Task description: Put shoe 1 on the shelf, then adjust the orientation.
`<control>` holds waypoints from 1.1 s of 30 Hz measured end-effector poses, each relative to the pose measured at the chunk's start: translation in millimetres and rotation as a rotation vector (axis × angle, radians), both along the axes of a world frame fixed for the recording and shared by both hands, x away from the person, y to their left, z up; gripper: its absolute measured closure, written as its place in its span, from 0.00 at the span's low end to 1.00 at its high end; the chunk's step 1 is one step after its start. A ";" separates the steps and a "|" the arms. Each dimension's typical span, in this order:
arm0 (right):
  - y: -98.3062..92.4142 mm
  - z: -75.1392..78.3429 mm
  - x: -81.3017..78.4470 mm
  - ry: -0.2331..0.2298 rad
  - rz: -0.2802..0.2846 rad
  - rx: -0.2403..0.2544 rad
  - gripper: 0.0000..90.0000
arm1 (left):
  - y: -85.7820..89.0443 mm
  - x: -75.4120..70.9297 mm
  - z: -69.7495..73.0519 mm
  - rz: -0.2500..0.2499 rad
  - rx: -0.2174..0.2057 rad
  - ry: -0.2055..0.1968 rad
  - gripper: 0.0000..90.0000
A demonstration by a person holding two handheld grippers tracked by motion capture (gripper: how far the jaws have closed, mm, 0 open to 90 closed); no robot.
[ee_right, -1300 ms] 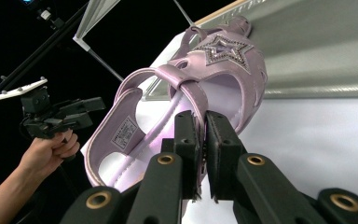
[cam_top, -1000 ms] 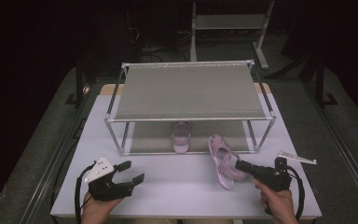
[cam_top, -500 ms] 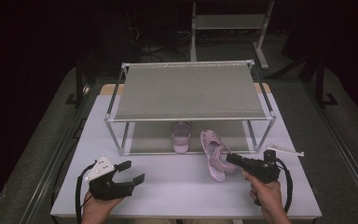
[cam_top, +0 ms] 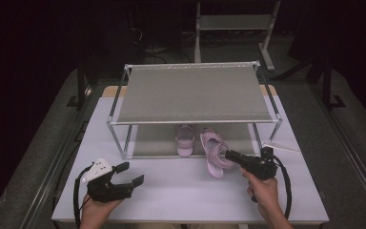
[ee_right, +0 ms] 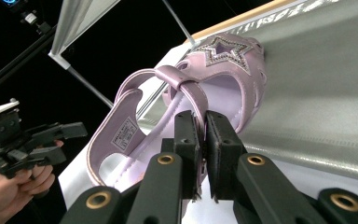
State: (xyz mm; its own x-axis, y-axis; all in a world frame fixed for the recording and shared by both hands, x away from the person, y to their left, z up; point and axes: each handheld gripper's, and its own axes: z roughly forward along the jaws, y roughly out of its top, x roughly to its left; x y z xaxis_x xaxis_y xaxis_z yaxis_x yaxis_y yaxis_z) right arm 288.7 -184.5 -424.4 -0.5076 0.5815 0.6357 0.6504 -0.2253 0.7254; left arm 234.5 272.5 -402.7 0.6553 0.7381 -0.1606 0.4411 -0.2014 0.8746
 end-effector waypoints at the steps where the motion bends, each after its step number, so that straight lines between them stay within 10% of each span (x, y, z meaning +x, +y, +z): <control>1: 0.7 -0.1 0.9 0.005 -0.003 -0.002 0.93 | -0.4 -0.3 -0.3 -0.001 0.005 0.000 0.26; 33: 18.0 -17.7 45.3 0.020 -0.120 -0.043 0.93 | -0.1 -0.5 1.1 -0.015 0.003 -0.007 0.25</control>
State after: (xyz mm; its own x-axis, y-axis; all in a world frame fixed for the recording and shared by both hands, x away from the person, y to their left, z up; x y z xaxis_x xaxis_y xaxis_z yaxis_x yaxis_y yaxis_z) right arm 334.0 -166.5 -442.1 -0.4198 0.6644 0.6184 0.6353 -0.2715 0.7230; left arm 234.0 272.4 -401.6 0.6672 0.7289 -0.1535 0.4317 -0.2105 0.8771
